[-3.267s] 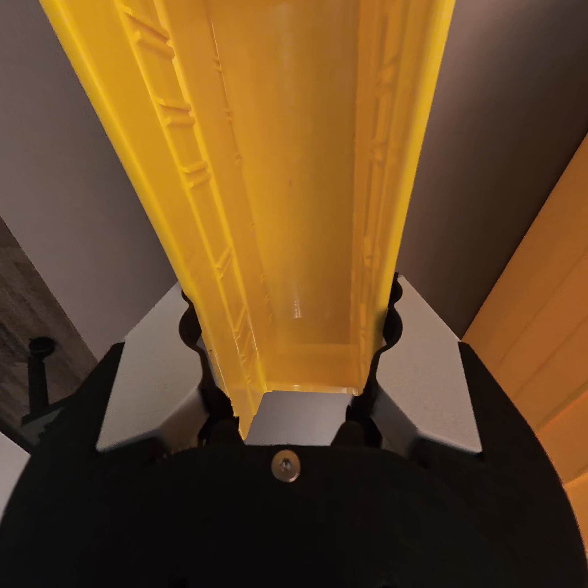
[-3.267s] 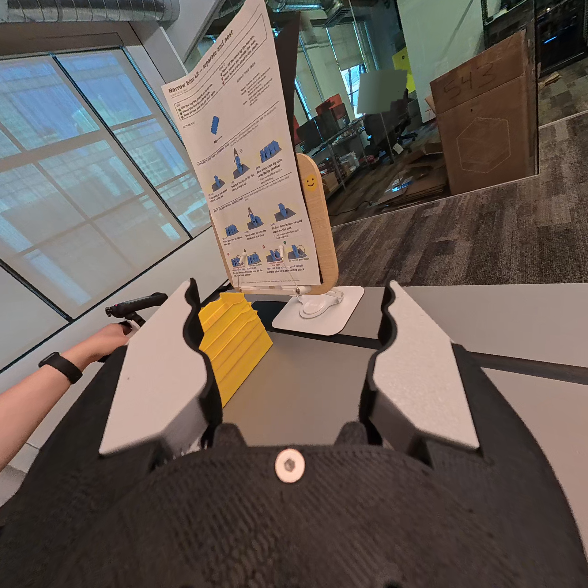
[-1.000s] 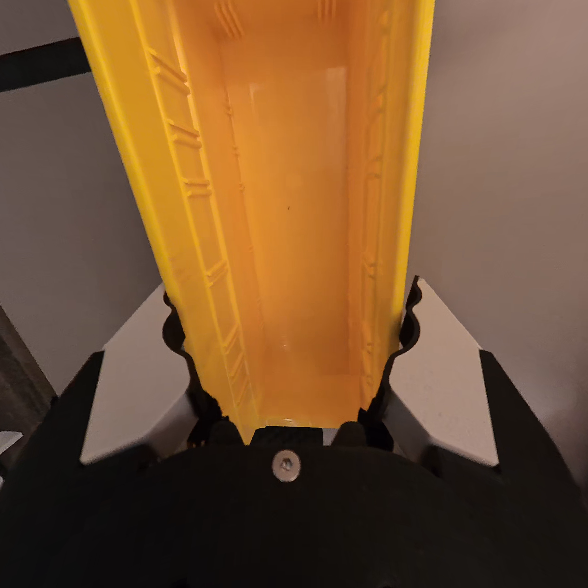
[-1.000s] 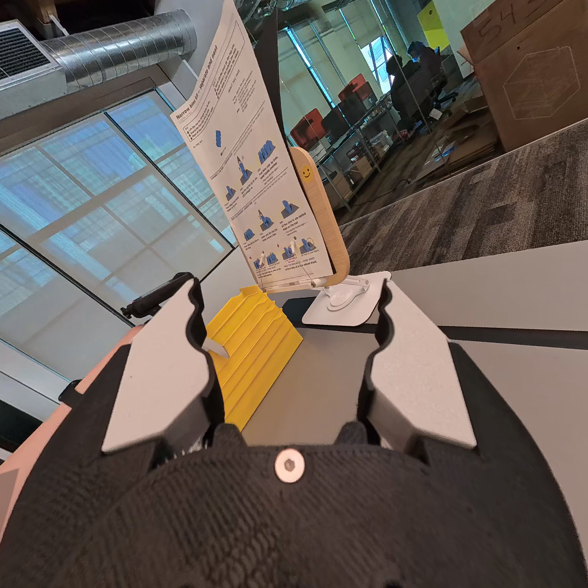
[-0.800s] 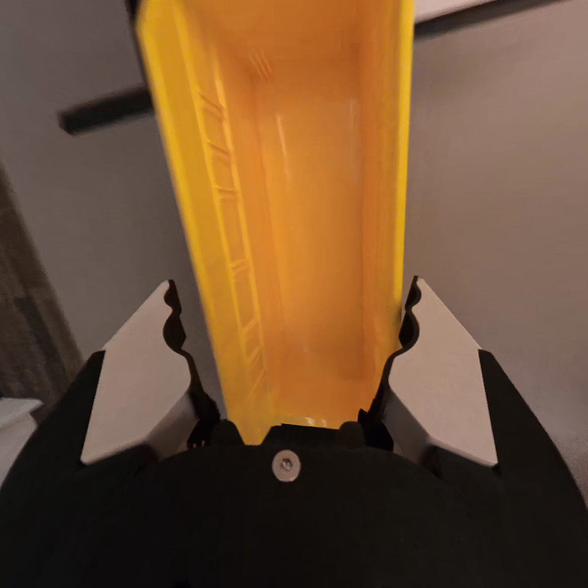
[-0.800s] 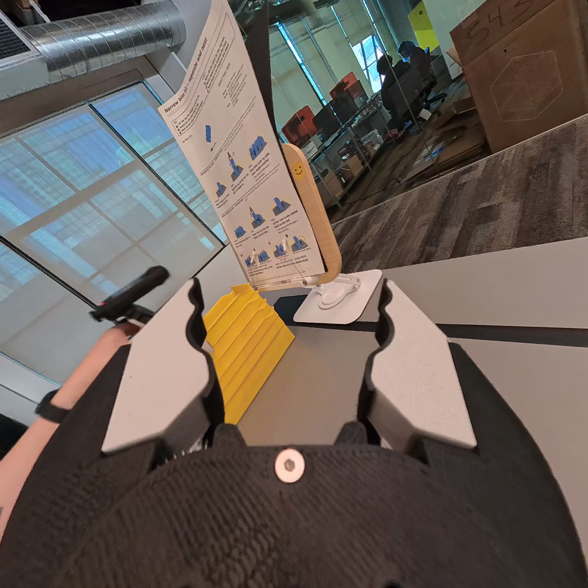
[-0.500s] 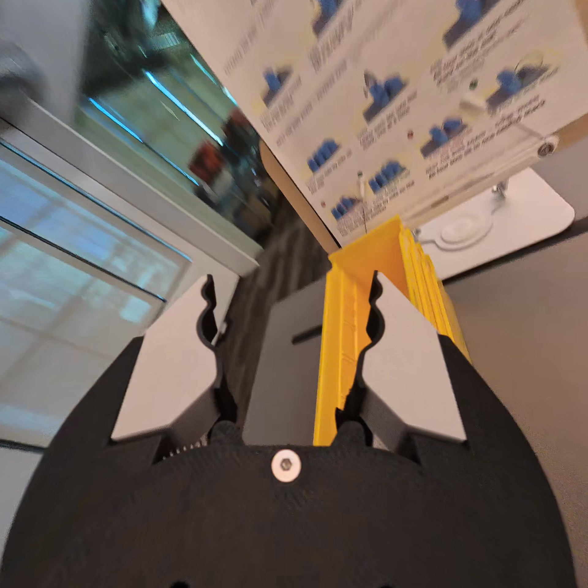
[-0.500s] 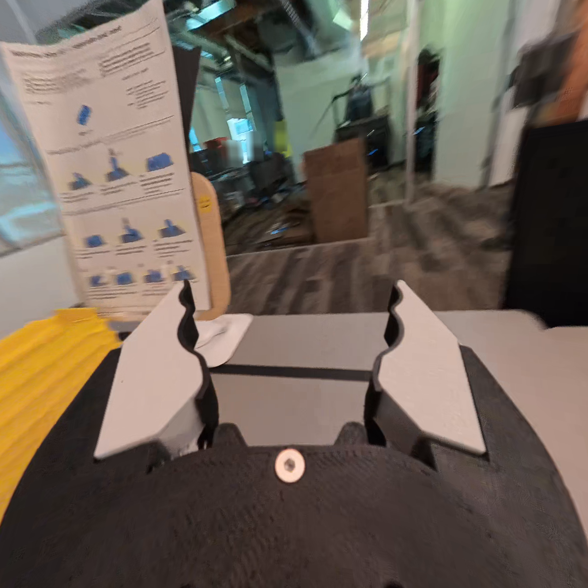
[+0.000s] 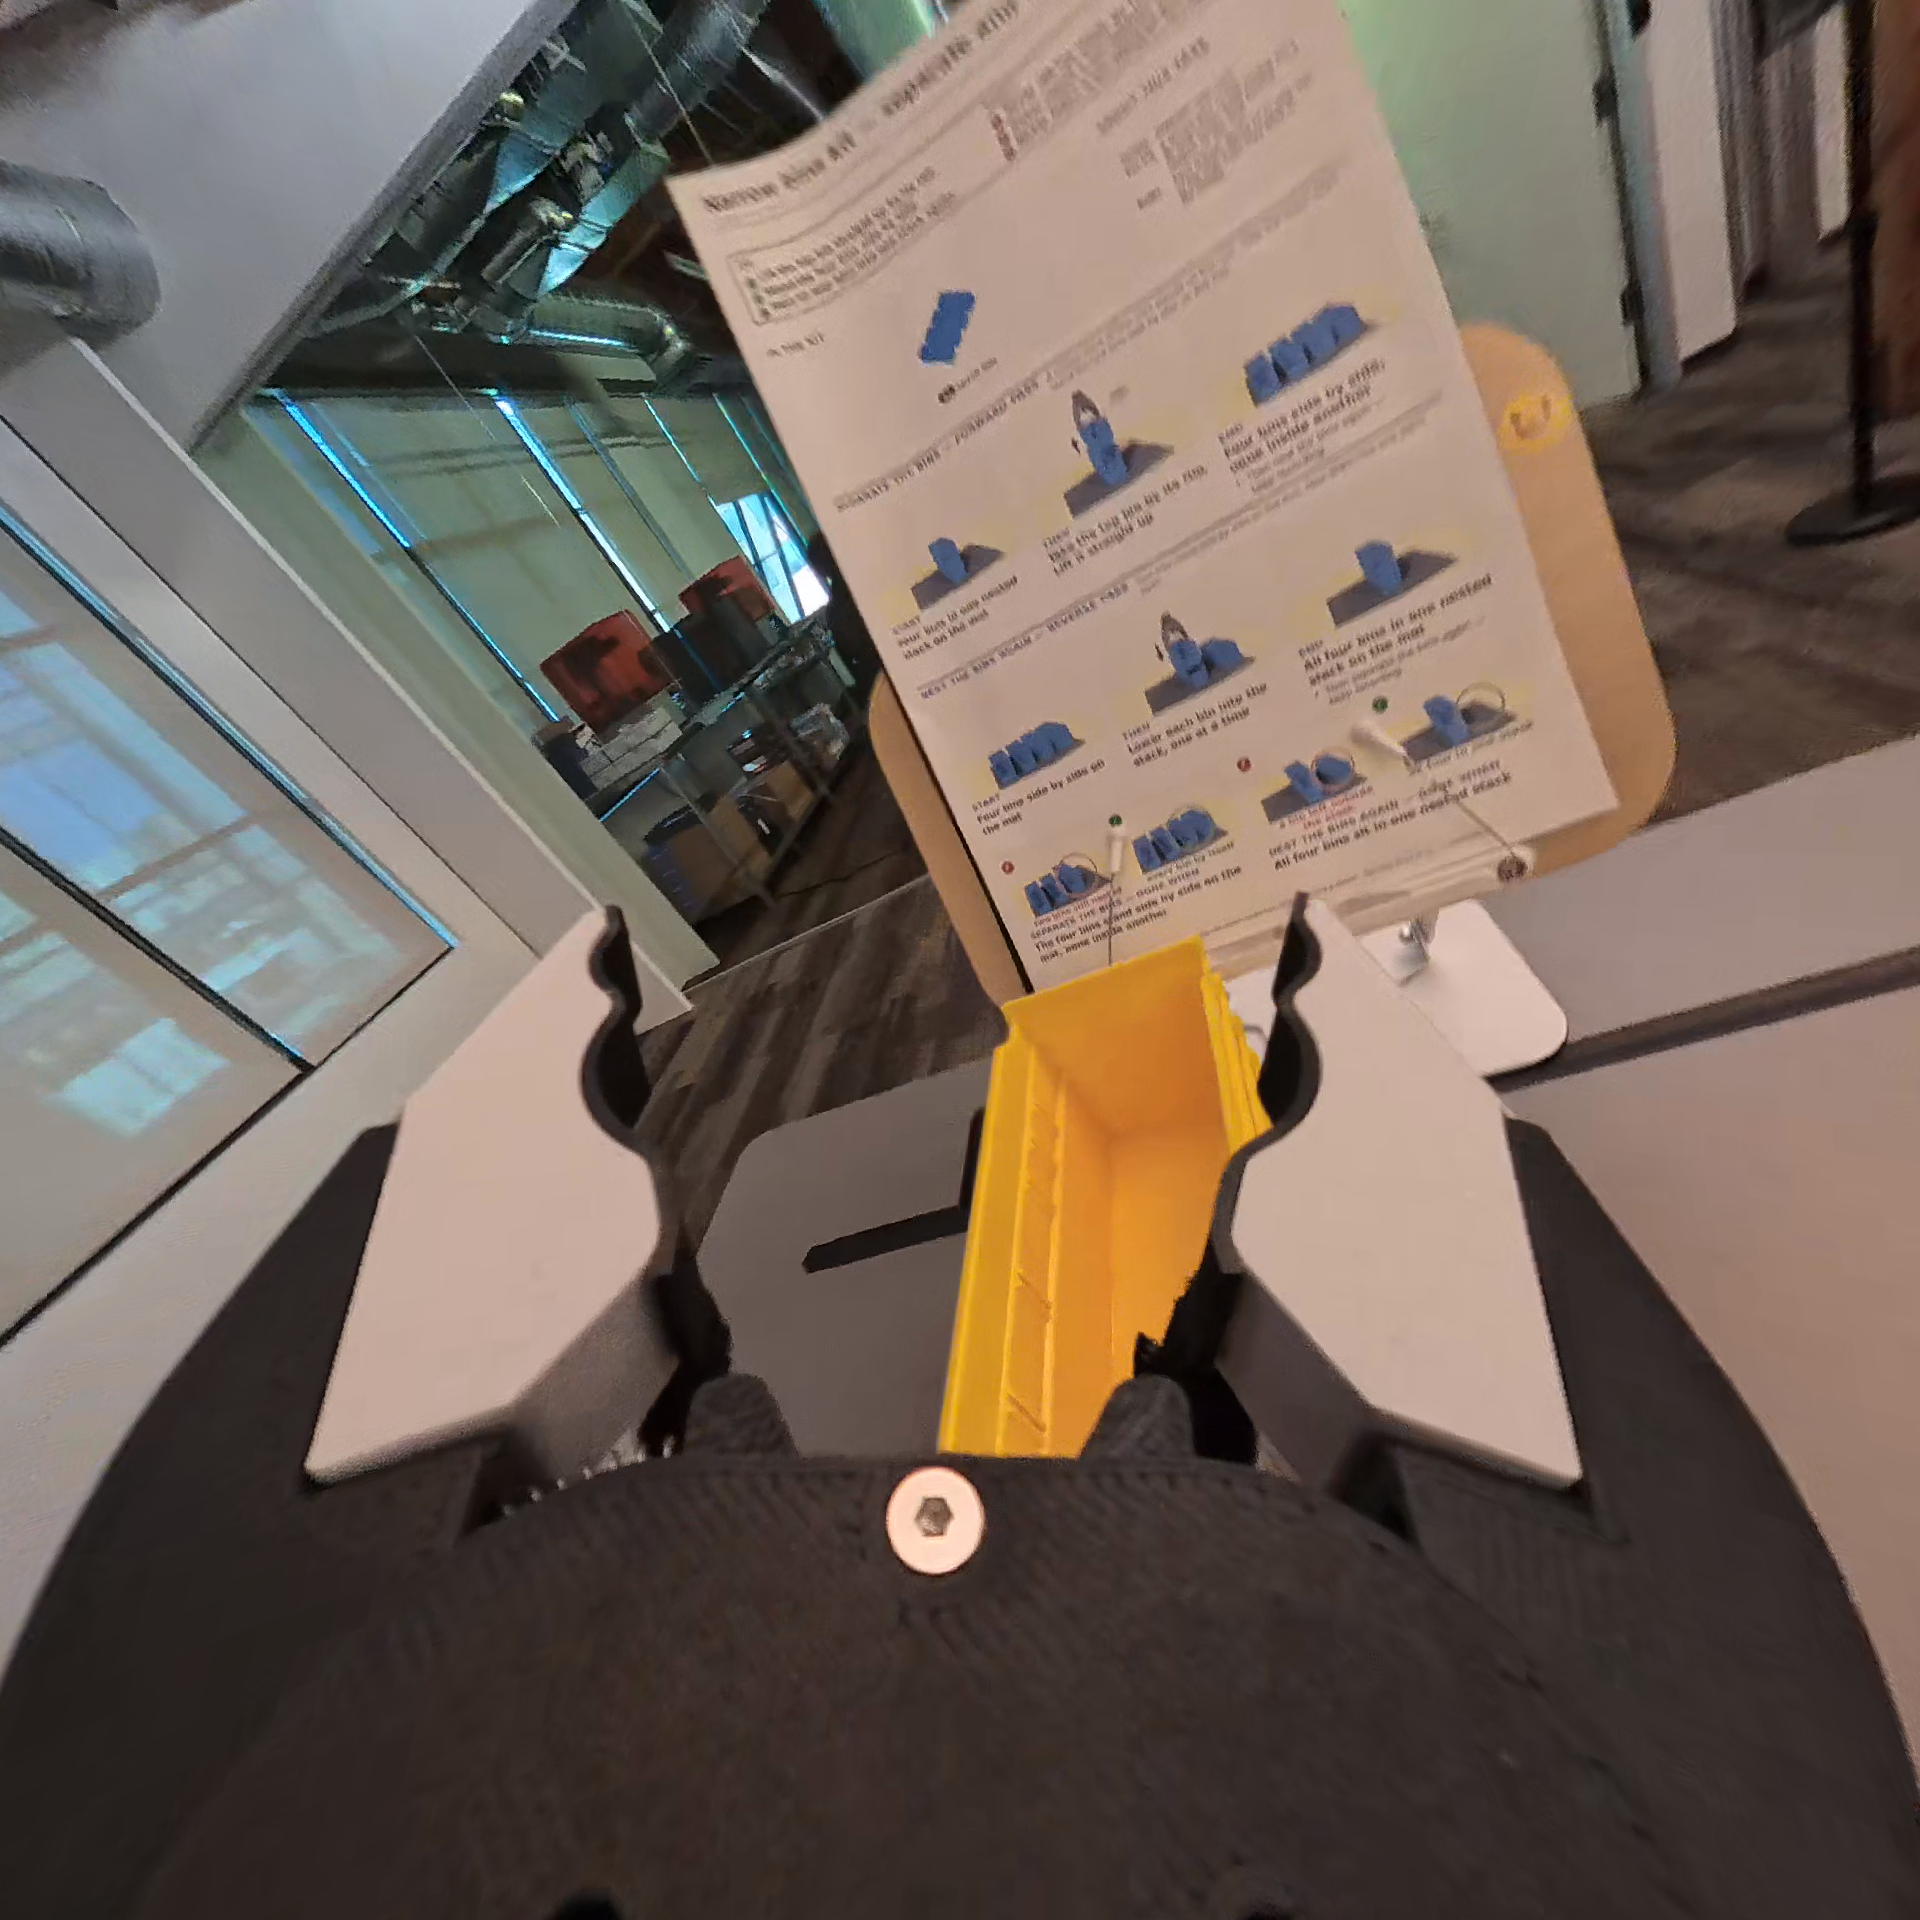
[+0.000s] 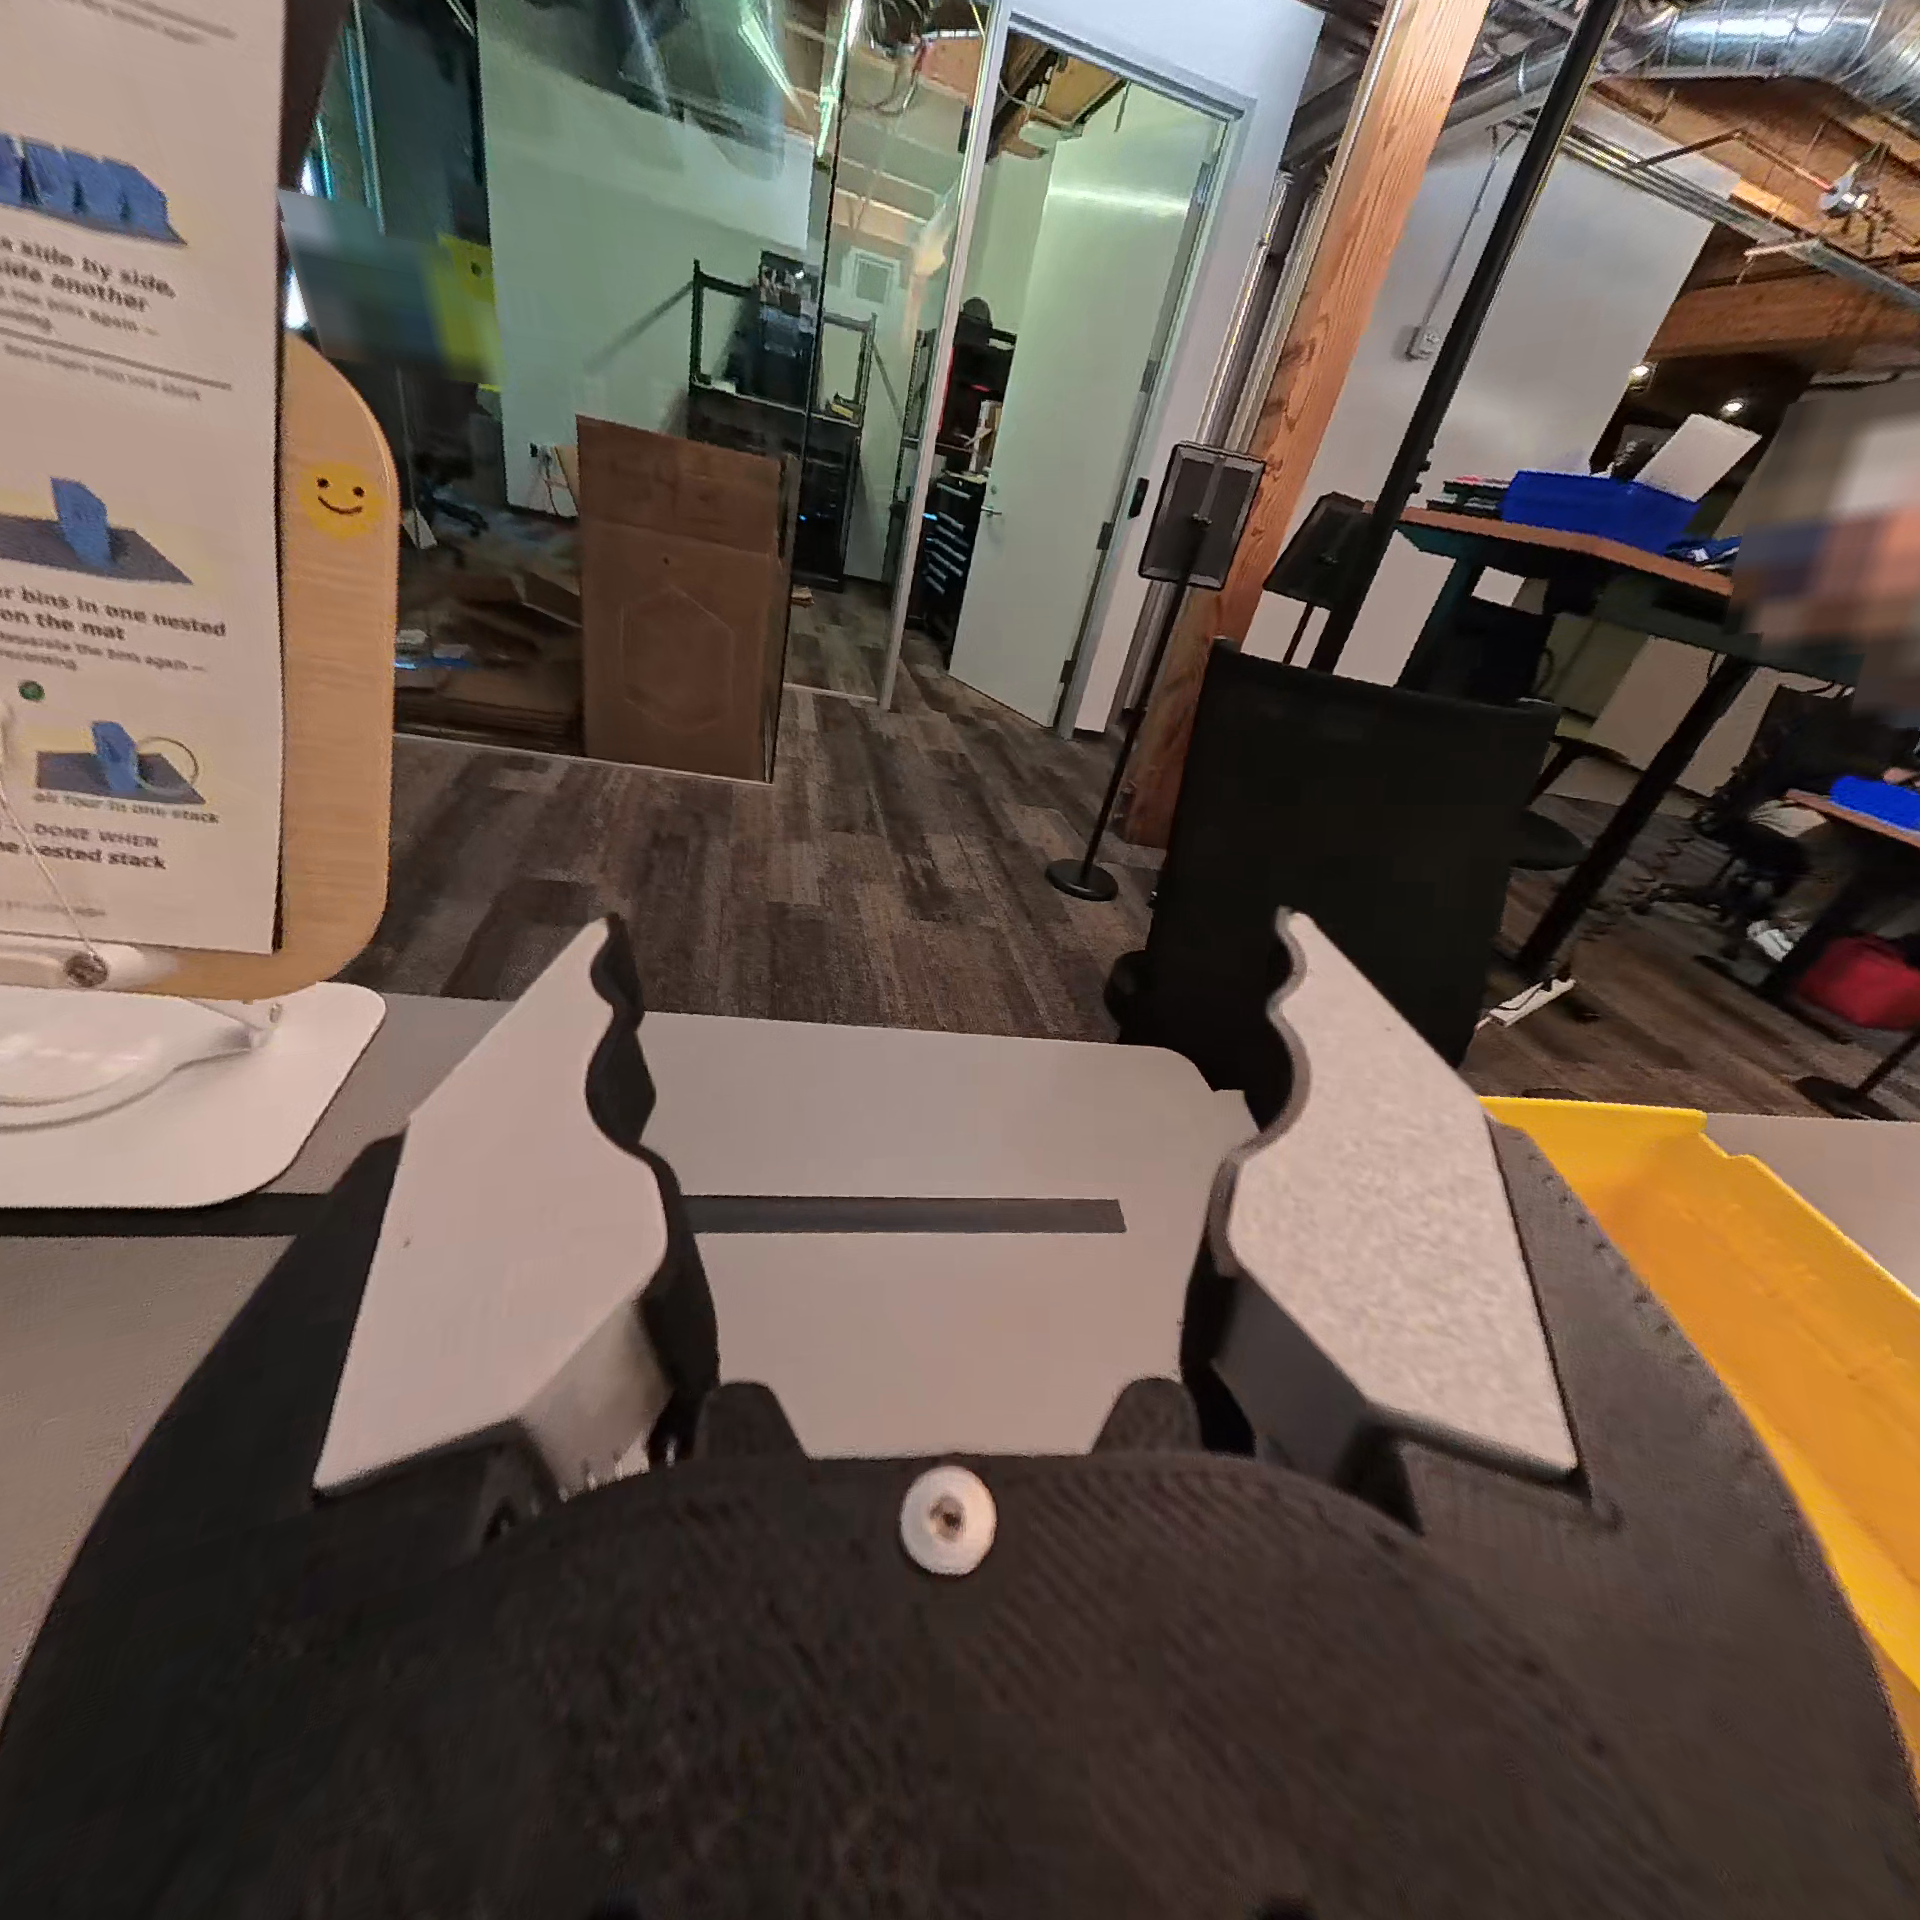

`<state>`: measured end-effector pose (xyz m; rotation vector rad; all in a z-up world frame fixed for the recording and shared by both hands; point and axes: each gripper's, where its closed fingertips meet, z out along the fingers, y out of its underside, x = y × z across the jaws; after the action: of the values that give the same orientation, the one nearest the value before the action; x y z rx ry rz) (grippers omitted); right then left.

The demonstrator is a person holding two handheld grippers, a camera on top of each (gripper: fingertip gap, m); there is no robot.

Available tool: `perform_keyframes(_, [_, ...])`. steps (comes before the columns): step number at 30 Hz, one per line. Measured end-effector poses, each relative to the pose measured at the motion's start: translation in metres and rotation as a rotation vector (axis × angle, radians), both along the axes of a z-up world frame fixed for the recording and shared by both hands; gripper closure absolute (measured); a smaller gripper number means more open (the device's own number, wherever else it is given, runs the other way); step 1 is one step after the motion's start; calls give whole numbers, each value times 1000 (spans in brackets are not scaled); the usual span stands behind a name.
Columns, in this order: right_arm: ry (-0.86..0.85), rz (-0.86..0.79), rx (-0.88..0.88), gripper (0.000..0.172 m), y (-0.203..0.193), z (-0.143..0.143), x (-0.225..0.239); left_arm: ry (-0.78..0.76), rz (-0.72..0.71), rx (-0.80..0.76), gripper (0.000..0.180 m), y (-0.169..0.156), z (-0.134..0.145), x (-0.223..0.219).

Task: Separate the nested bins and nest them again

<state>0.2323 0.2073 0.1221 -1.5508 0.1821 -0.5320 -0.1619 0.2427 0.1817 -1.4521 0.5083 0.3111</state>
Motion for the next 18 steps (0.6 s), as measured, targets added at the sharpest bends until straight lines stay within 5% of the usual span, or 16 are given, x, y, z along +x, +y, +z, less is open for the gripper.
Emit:
perform_keyframes(6, [-34, 13, -95, 53, 17, -24, -14, -209, -70, 115, 62, -4, 35, -52])
perform_keyframes(8, [-48, 29, -117, 53, 23, -31, -22, -246, -178, 125, 62, -2, 34, -57])
perform_keyframes(18, [-32, 153, -233, 53, 25, -52, -92, -381, -231, -186, 64, 33, -7, -108])
